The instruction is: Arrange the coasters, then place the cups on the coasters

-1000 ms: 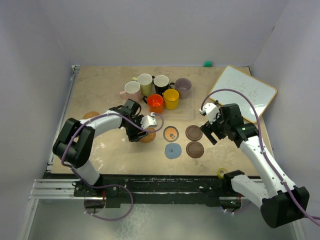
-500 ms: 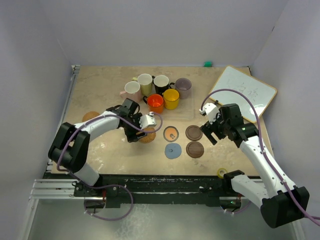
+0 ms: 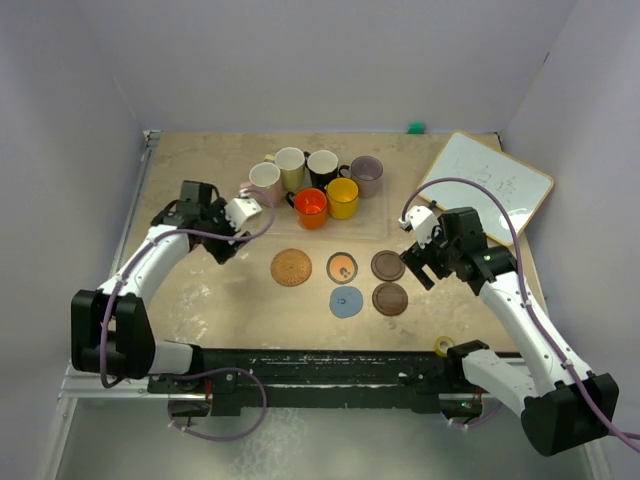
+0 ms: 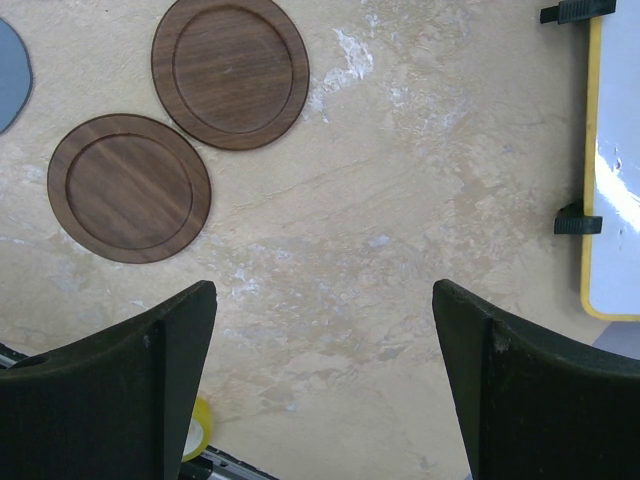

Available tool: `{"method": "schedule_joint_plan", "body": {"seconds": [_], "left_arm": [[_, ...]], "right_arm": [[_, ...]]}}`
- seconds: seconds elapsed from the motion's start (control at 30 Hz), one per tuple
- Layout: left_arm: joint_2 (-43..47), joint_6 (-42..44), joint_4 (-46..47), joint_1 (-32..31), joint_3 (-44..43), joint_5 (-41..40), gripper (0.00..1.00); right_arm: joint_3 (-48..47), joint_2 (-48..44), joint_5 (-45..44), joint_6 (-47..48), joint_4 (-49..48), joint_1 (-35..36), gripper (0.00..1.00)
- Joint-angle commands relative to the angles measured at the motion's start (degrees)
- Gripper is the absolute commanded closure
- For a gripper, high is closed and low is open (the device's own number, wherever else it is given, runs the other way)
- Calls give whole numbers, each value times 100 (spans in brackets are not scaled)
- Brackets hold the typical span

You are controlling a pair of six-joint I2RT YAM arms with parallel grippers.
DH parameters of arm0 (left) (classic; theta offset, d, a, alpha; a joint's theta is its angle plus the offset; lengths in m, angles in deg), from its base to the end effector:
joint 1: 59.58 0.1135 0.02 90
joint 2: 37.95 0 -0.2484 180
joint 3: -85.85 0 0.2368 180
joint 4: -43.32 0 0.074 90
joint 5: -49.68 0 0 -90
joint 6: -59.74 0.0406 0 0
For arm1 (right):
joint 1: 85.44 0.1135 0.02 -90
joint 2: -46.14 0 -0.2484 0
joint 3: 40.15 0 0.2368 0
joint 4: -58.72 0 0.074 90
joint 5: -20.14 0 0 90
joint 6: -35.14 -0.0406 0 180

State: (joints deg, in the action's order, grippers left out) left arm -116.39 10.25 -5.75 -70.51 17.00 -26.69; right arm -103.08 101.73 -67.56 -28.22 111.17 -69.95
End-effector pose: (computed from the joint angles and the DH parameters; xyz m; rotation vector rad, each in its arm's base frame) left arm 0.2561 -0.0592 0.2205 1.1848 2.2624 -0.1121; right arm 0.1878 0.0537 0.2675 -0.8657 2.1931 -0.0475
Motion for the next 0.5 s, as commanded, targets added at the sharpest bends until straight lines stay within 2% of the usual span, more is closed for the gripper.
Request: {"method": "schedule_joint_plan", "body": {"seconds": [0.0,0.23,0.47], "left_arm": [[137,-229,130,858,-178,-11,26],[-741,-470,476,2248,-732,49,29],[-1875,-763,771,2644,-1457,-82,32]], "right_arm": [[-5,-94,-24,79,-63,36,9],[2,-119,24,93,-50,40,9],[3,-134,42,110,-38,42,9]]}}
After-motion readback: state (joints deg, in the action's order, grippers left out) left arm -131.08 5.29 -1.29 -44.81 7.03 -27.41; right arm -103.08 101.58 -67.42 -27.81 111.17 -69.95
